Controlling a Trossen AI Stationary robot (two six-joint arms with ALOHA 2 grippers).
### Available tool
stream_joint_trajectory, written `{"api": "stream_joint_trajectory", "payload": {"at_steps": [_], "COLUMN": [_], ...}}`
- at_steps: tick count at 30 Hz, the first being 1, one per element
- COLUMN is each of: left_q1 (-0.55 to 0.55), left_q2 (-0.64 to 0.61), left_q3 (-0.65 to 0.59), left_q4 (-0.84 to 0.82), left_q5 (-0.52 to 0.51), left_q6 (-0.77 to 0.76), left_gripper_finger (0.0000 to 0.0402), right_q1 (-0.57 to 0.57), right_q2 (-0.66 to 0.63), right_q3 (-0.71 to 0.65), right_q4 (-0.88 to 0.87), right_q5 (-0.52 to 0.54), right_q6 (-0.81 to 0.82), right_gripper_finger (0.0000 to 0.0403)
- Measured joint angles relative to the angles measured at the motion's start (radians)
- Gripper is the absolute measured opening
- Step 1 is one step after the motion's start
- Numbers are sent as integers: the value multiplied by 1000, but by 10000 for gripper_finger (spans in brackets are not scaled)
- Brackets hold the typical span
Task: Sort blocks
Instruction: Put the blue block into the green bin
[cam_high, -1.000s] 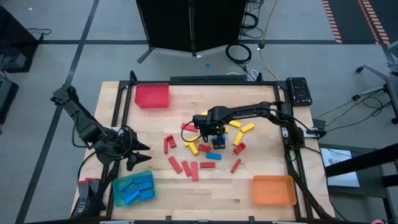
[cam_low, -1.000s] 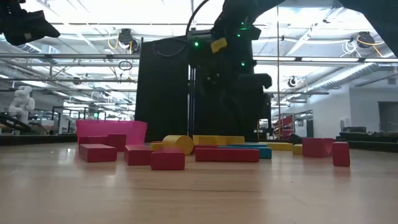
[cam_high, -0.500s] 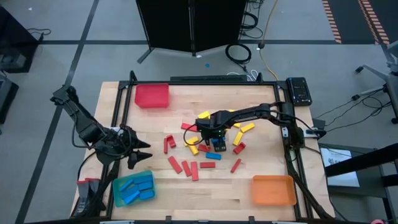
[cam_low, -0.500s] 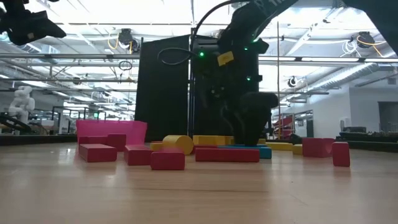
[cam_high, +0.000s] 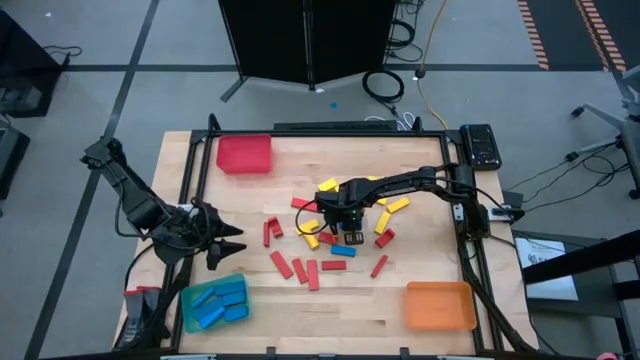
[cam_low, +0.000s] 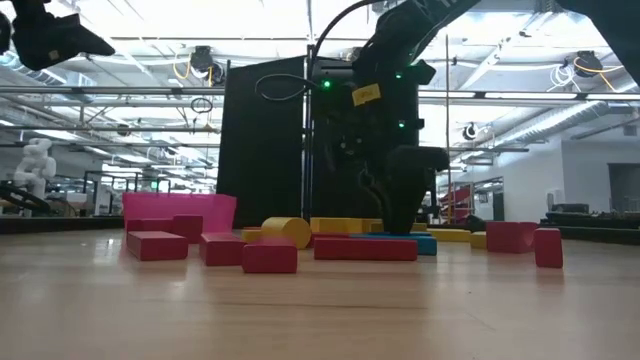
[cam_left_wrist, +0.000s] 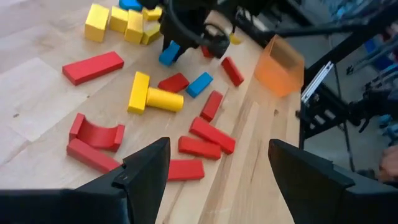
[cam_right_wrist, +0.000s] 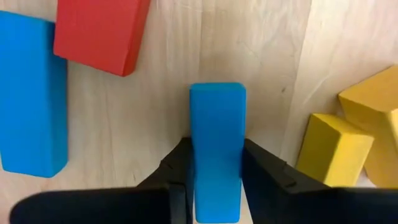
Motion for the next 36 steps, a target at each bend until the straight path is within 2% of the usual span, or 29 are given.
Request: {"api": "stream_joint_trajectory", "payload": {"at_steps": [5, 7, 12, 15, 18, 21, 26, 30, 36], "left_q1": [0, 0, 36, 86, 153, 226, 351, 444, 544], "left_q2": [0, 0, 1, 1, 10, 26, 71, 120, 207], "left_q3": [0, 0, 0, 0, 0, 0, 0, 0, 0], "left_q4": [54, 82, 145, 226, 390, 602, 912, 1017, 1063], "left_q5": [-95, -168, -384, -421, -418, -345, -117, 32, 203], "left_q6": [0, 1, 15, 104, 252, 470, 747, 788, 789], "left_gripper_finger": [276, 276, 276, 276, 276, 276, 276, 276, 276], "right_q1": [4, 2, 2, 2, -2, -2, 0, 6, 16], "right_q2": [-52, -105, -228, -315, -374, -413, -463, -470, -473], "right_q3": [53, 80, 112, 120, 121, 120, 121, 120, 120], "right_q4": [46, 46, 174, 295, 399, 487, 575, 615, 675], "right_q5": [27, 26, 21, 18, 17, 15, 7, 2, -49], "right_q6": [30, 54, 132, 174, 211, 234, 235, 248, 261], "right_gripper_finger": [81, 81, 81, 81, 81, 81, 81, 81, 81]}}
